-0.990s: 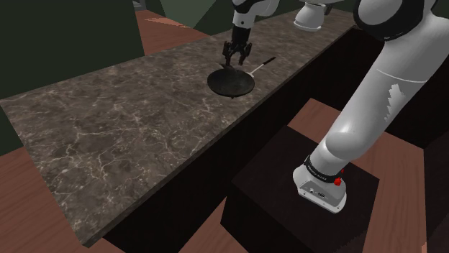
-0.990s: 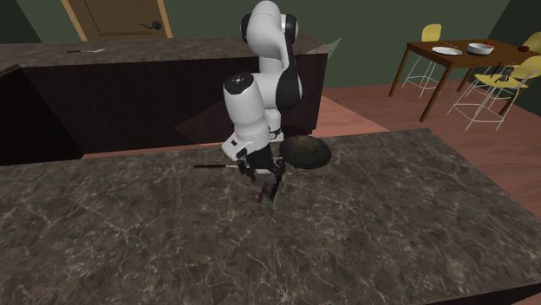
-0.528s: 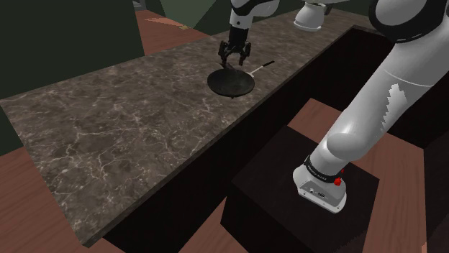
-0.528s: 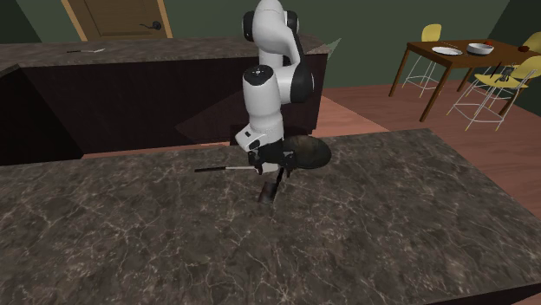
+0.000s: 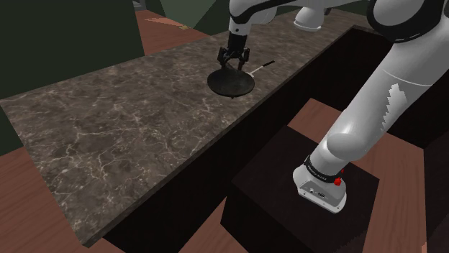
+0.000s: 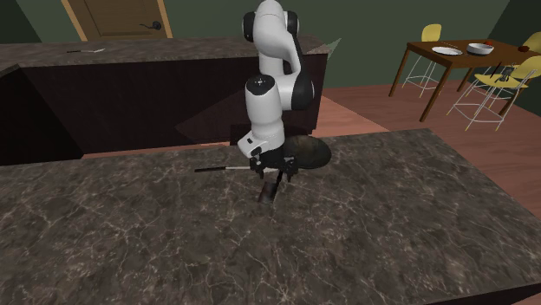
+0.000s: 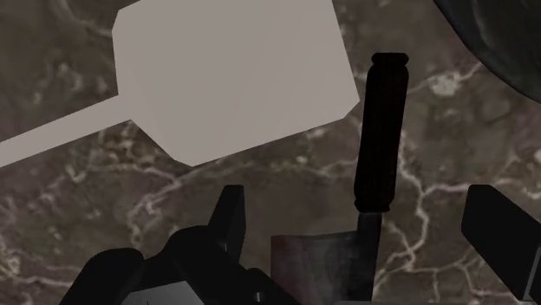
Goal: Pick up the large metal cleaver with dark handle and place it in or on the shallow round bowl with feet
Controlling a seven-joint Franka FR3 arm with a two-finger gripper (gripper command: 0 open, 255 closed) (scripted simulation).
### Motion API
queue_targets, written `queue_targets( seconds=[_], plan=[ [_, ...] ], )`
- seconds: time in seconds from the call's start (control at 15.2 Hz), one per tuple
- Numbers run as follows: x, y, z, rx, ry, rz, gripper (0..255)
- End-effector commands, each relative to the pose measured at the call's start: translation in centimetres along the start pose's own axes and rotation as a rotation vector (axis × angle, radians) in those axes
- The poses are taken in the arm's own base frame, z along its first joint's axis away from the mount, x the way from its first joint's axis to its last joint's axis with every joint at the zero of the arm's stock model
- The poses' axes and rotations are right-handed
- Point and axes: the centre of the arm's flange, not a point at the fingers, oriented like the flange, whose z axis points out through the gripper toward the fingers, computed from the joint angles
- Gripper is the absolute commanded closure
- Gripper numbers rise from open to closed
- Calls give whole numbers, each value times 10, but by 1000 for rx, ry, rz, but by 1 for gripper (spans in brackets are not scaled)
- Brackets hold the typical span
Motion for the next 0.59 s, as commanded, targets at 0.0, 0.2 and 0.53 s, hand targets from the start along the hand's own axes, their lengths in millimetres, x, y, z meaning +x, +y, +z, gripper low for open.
queue_targets(
  seconds=[0.0,0.2,0.53],
  plan=[
    [0,0,0,0,0,0,0],
    [0,0,0,0,0,0,255],
    [-2,2,1,0,0,0,255]
  ],
)
